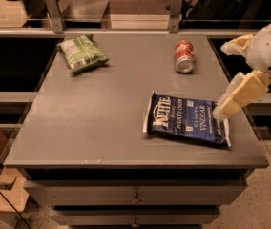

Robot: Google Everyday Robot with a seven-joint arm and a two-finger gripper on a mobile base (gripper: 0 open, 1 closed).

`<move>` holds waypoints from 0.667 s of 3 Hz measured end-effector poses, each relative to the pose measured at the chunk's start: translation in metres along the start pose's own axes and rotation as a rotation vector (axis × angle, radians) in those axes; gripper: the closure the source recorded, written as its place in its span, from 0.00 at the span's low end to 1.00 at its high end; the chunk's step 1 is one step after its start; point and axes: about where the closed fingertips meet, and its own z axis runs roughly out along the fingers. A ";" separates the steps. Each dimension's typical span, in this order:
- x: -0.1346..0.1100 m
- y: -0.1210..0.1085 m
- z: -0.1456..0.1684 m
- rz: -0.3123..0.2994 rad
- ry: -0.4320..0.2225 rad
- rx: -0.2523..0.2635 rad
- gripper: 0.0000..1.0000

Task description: Move coke can near green jalapeno chip bag

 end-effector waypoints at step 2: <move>-0.013 -0.037 0.046 0.042 -0.064 0.044 0.00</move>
Offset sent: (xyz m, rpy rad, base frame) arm 0.1049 0.0367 -0.0256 0.1325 -0.1215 -0.0749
